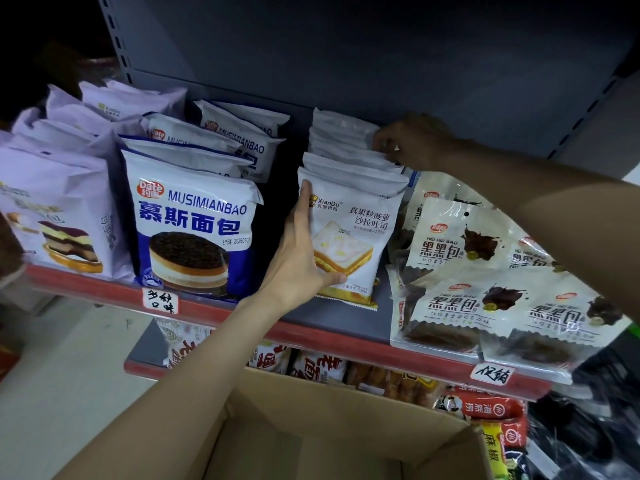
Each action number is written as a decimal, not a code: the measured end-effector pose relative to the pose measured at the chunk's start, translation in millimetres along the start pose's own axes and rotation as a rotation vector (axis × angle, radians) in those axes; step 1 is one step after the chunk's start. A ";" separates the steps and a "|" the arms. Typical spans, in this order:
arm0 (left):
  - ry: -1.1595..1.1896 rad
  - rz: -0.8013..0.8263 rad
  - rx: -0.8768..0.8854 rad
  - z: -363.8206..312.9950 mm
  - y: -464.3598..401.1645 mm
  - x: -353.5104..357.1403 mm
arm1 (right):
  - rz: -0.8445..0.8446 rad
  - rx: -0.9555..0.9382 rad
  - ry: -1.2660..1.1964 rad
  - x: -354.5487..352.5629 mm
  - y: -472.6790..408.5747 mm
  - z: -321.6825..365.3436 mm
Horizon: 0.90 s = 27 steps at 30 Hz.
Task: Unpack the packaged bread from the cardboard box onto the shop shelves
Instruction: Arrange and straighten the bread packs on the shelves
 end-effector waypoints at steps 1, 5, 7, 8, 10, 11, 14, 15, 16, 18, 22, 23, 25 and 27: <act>0.006 -0.002 -0.002 0.5 0.3 0.1 | -0.024 0.015 0.026 -1.6 -2.4 -0.8; -0.006 -0.019 -0.010 1.4 0.9 0.3 | -0.077 0.104 0.090 -8.2 -6.7 -6.6; -0.012 -0.032 -0.015 1.1 -0.9 0.1 | -0.028 0.100 0.030 -8.1 -5.0 -3.8; -0.018 -0.035 -0.017 1.4 -2.1 0.1 | 0.015 0.097 -0.003 -6.4 -3.6 -1.5; -0.009 -0.033 -0.018 2.4 -2.8 0.8 | 0.085 0.090 -0.035 -2.9 0.1 3.0; 0.009 -0.031 -0.017 2.6 -2.5 1.0 | 0.084 0.097 -0.036 -3.7 0.7 3.0; 0.039 -0.023 -0.024 5.6 0.9 -0.1 | -0.021 0.108 -0.018 -17.6 2.3 1.7; 0.028 -0.017 -0.022 6.3 2.2 -0.3 | -0.010 0.102 -0.042 -18.5 4.4 3.2; 0.015 -0.010 -0.018 6.6 3.0 0.1 | 0.039 0.097 -0.083 -15.1 7.1 5.5; -0.004 -0.005 -0.016 5.1 3.7 1.0 | 0.156 0.100 -0.141 -2.9 13.2 9.6; -0.124 -0.060 0.006 -0.8 3.1 -5.0 | 0.073 0.115 -0.261 -7.3 10.9 16.0; -0.155 -0.077 0.015 -0.9 2.1 -7.9 | 0.036 0.113 -0.269 -10.7 9.9 16.9; -0.162 -0.072 -0.002 1.4 -0.8 -10.1 | 0.011 0.105 -0.197 -11.1 9.6 17.5; -0.127 -0.036 -0.047 4.1 -4.0 -7.5 | 0.044 0.095 -0.109 -3.7 8.3 15.1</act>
Point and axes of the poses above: each hand's wrist, its own y-axis away from the middle knuckle, its own x-axis out of the palm, z = x × y, the point moved 9 cm from there along -y, towards the middle knuckle, and after that the axes turned 10 degrees about -z, right-handed, at the moved point
